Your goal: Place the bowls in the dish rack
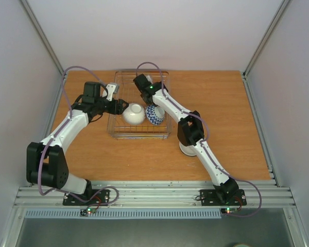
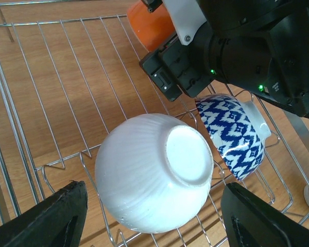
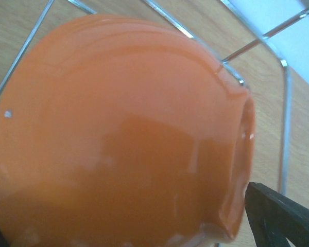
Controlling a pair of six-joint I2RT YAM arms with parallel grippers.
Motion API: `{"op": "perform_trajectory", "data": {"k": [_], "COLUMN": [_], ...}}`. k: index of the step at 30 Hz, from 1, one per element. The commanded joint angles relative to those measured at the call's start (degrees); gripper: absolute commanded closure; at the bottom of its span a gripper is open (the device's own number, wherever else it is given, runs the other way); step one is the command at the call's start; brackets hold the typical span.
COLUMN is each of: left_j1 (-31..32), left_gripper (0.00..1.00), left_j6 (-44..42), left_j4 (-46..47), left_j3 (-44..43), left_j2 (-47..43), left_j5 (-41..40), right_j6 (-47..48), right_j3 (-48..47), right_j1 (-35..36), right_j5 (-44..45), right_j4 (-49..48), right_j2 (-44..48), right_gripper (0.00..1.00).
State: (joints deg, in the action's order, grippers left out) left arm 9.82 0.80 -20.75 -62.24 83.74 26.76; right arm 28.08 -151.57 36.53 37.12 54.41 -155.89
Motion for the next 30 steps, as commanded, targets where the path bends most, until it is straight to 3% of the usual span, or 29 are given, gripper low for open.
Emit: {"op": "perform_trajectory", "data": {"k": [1,7,20,27,30], "left_j1": [0.10,0.11,0.11,0.11,0.12], "left_gripper": [0.29,0.29,0.29,0.29,0.29], "left_j6": [-0.71,-0.71,-0.71,-0.71,-0.71], "left_j4": [0.78,0.67,0.17,-0.42,-0.51], "left_j3": [-2.00,-2.08,-2.43,-2.71,-2.86], "left_j2": [0.85,1.08,1.49,1.60,1.55], "left_j5": [0.85,0.92,0.75,1.08,1.54], "right_j6": [-1.38,-0.29,1.28,-6.77,-13.95], "right_j3": [3.92,14.19,27.66,46.68,56.95], "right_j1": [0.26,1.89,3.51,3.66,3.21], "right_j5": [-4.50,-10.57,-11.47,-7.28,-8.19], "right_j4": [-2.03,-10.19,-19.45,-19.72,-16.33], "right_j2": [3.18,10.30,24.71,43.11,53.97], "right_gripper": [0.02,0.01,0.01,0.02,0.10]}}
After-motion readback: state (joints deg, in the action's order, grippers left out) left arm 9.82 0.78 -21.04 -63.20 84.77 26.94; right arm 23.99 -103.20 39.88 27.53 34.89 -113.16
